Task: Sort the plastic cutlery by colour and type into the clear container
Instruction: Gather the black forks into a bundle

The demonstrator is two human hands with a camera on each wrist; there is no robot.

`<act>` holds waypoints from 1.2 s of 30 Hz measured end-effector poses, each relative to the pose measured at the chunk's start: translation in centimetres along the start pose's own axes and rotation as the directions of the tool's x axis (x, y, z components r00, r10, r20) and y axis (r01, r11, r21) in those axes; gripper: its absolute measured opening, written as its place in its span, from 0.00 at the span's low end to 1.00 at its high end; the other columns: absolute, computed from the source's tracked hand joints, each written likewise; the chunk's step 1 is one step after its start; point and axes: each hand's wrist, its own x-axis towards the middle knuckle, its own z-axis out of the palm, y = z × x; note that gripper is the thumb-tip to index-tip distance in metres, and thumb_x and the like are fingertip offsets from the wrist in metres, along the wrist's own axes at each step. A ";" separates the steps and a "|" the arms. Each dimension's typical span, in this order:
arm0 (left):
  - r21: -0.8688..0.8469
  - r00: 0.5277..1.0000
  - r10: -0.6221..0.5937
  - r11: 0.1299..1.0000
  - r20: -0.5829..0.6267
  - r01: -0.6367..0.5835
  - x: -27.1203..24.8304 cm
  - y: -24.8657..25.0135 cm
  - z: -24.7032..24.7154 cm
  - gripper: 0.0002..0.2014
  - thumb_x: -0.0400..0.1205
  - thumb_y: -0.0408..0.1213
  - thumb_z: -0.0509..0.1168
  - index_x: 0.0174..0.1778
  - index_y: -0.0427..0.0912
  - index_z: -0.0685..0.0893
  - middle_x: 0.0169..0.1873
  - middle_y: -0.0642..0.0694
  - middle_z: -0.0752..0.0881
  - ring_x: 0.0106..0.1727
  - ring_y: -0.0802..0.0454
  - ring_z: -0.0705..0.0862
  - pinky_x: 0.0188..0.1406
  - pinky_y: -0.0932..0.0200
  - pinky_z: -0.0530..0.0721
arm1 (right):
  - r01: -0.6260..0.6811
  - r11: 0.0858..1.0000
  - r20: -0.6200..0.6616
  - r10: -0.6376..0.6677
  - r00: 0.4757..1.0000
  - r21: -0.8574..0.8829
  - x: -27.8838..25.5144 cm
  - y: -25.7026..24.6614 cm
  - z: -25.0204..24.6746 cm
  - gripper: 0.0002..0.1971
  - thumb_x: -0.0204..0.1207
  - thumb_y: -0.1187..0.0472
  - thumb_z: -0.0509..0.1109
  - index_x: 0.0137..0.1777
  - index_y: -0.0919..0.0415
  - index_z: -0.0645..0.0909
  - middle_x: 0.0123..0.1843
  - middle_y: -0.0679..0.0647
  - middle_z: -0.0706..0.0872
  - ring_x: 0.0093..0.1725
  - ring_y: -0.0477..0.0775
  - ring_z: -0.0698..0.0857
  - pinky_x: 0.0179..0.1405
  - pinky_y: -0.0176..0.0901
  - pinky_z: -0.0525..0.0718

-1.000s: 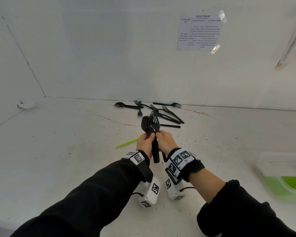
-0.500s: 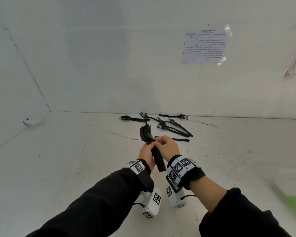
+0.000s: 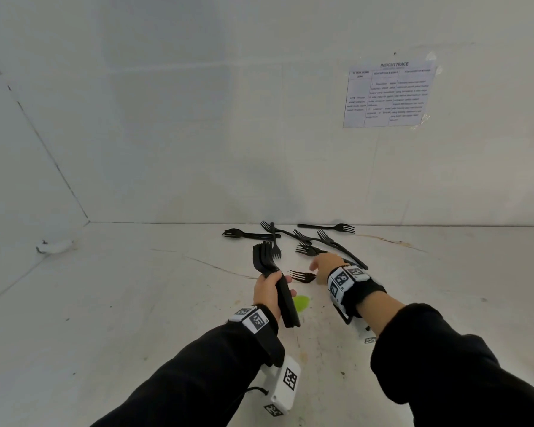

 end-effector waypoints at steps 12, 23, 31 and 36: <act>0.044 0.999 -0.033 0.999 0.012 0.033 3.0 -0.5 0.9 0.04 0.83 0.28 0.58 0.46 0.41 0.76 0.35 0.42 0.81 0.29 0.44 0.77 0.34 0.55 0.78 | 0.112 0.982 -0.154 -0.088 0.984 0.152 3.4 3.1 -0.4 0.08 0.80 0.58 0.64 0.50 0.57 0.66 0.47 0.57 0.78 0.45 0.55 0.77 0.46 0.40 0.72; 0.039 0.999 -0.023 0.999 0.031 0.022 3.4 0.1 1.1 0.04 0.83 0.28 0.57 0.48 0.40 0.75 0.33 0.43 0.80 0.25 0.47 0.77 0.31 0.56 0.77 | 0.011 0.999 -0.154 -0.006 0.988 0.034 5.5 4.3 -1.1 0.20 0.78 0.57 0.67 0.68 0.62 0.74 0.66 0.61 0.76 0.65 0.60 0.78 0.62 0.44 0.75; 0.035 1.000 0.003 0.999 0.009 -0.003 3.4 0.8 0.7 0.03 0.83 0.28 0.57 0.46 0.40 0.74 0.33 0.44 0.80 0.24 0.48 0.77 0.30 0.58 0.75 | -0.014 1.000 -0.065 0.016 0.998 0.026 6.1 3.7 -1.2 0.12 0.78 0.53 0.67 0.52 0.60 0.74 0.59 0.61 0.82 0.59 0.60 0.81 0.47 0.38 0.72; 0.036 1.000 0.005 0.999 -0.004 -0.005 3.4 0.8 0.4 0.04 0.83 0.29 0.58 0.45 0.41 0.75 0.34 0.43 0.81 0.27 0.46 0.77 0.32 0.57 0.77 | -0.009 0.983 -0.124 0.032 0.992 0.183 5.8 3.6 -1.6 0.18 0.80 0.52 0.65 0.63 0.65 0.75 0.56 0.60 0.82 0.60 0.61 0.80 0.47 0.37 0.68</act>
